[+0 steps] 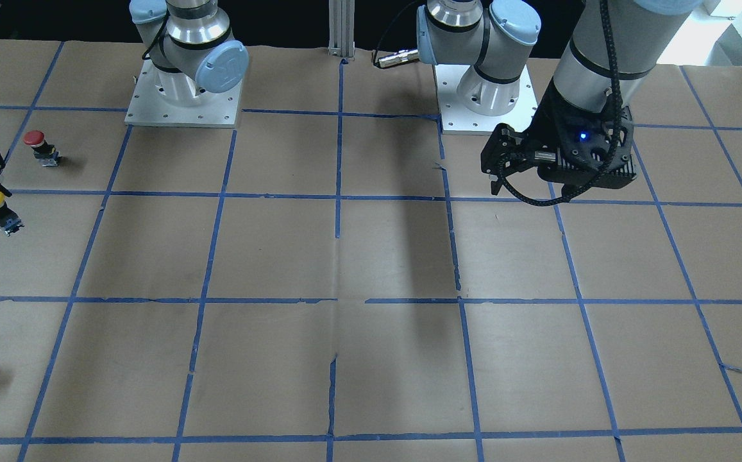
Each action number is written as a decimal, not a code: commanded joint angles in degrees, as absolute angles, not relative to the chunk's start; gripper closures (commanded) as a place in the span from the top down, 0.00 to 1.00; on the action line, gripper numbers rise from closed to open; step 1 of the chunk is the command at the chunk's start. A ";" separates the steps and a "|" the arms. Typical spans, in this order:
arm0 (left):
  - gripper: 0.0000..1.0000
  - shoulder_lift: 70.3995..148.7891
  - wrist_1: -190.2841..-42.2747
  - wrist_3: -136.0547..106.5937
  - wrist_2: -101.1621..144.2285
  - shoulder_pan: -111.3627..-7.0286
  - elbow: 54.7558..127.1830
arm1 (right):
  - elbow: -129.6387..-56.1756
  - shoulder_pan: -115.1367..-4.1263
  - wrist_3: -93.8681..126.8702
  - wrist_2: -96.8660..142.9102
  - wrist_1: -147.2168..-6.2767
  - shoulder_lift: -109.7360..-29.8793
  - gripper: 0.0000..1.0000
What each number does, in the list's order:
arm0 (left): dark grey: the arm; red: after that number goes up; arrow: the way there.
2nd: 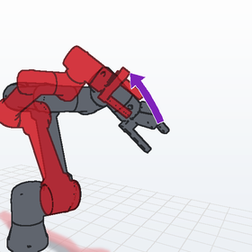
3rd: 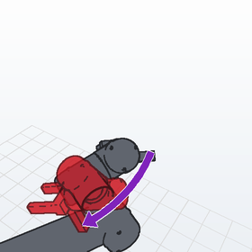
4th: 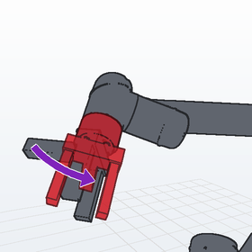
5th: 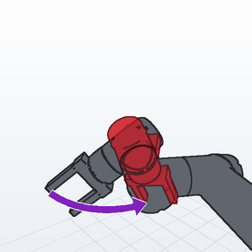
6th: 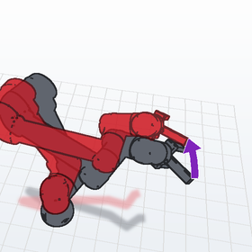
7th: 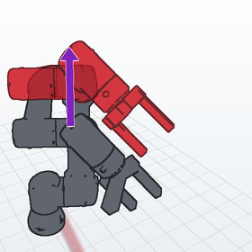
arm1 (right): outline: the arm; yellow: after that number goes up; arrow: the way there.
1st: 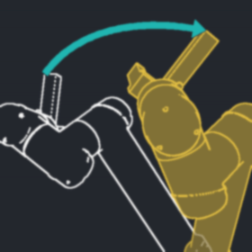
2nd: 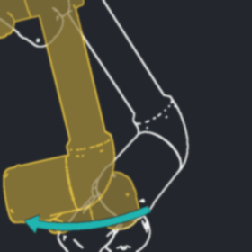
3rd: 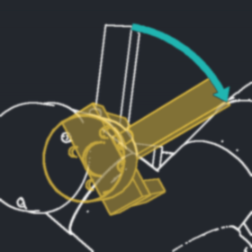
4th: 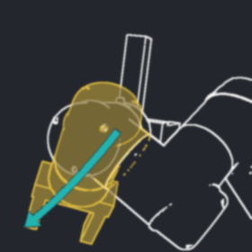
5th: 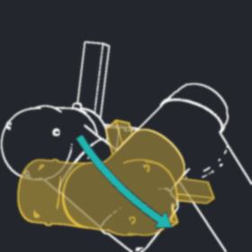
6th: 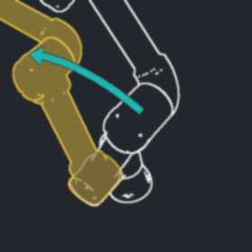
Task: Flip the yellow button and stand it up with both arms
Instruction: 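Move the right gripper down, turning the button cap upward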
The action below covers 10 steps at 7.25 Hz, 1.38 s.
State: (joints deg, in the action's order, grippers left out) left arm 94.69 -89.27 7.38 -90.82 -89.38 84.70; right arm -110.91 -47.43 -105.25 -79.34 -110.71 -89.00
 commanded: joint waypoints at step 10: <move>0.99 94.92 -89.30 7.38 -90.62 -89.65 84.29 | -109.69 -43.33 -123.66 -82.60 -112.59 -76.29 0.12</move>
